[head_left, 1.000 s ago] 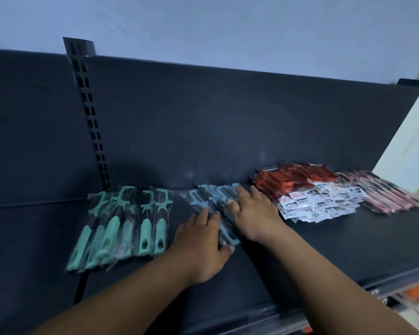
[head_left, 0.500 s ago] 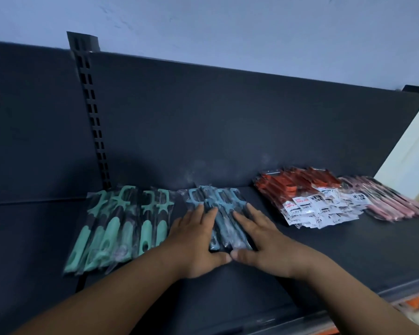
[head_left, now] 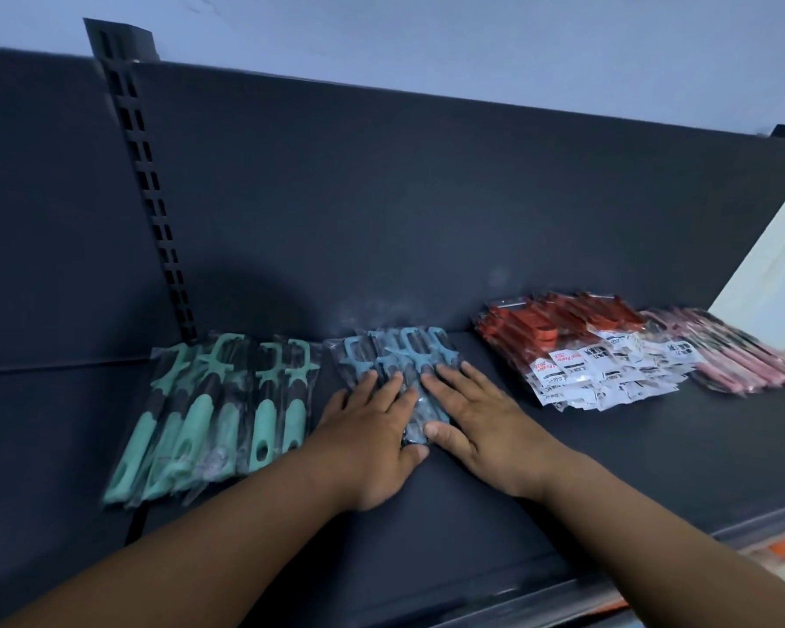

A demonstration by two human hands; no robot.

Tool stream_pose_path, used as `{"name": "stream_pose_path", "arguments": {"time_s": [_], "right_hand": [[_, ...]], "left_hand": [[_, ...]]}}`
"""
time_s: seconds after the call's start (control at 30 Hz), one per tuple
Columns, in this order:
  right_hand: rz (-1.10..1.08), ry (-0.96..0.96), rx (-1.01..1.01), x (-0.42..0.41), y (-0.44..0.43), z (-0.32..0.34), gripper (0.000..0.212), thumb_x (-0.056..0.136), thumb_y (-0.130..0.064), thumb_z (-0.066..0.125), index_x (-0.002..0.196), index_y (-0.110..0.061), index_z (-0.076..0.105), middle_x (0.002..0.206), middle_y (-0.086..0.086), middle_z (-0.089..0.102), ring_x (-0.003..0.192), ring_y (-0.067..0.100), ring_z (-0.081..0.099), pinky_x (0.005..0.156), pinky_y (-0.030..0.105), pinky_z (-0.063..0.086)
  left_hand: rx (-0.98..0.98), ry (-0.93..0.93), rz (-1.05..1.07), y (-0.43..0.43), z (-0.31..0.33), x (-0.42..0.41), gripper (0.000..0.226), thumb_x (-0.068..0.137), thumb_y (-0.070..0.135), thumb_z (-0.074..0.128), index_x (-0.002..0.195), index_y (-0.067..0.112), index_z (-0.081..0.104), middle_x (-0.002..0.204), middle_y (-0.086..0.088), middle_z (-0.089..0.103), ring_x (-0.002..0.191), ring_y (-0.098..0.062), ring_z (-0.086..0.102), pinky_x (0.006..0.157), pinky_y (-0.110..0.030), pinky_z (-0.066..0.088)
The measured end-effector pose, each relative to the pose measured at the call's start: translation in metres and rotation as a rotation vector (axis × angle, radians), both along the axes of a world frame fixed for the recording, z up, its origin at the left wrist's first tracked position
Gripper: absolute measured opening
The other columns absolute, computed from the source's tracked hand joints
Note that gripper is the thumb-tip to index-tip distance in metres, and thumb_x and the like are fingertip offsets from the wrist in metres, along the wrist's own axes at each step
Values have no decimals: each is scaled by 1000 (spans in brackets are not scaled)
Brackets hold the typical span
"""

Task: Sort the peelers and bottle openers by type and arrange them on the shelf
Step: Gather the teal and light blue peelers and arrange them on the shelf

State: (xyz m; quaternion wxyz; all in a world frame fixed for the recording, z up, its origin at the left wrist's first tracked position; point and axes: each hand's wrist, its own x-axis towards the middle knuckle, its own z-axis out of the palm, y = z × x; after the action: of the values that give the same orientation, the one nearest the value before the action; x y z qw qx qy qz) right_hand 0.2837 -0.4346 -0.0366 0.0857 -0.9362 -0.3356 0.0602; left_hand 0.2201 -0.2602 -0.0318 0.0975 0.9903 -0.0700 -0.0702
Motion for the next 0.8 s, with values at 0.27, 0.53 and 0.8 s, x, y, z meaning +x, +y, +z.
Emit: {"name": "stream_pose_path", "arguments": {"time_s": [0.27,0.53,0.8], "right_hand": [[-3,-11,-40,-3,2,2,105,61,-85,-14,152,-34,0,161,-10,-2,147,12,-14,121,37,4],[-89,-68,74,-19,24,27,102,66,-87,-10,152,-35,3,161,-8,-5,146,13,-17,118,37,-9],[208,91,164,-59,131,33,65,97,-49,40,152,-24,17,161,5,7,148,15,3,118,22,5]], "left_hand": [[20,37,12,1,1,-4,67,99,51,23,152,24,-8,159,4,-17,145,-18,-21,118,-38,-5],[-10,-54,56,20,18,-16,95,86,69,39,150,26,-15,158,1,-24,142,-17,-28,118,-42,-10],[87,19,382,137,31,-66,111,73,74,52,150,31,-15,157,-1,-26,146,-23,-19,119,-43,4]]}}
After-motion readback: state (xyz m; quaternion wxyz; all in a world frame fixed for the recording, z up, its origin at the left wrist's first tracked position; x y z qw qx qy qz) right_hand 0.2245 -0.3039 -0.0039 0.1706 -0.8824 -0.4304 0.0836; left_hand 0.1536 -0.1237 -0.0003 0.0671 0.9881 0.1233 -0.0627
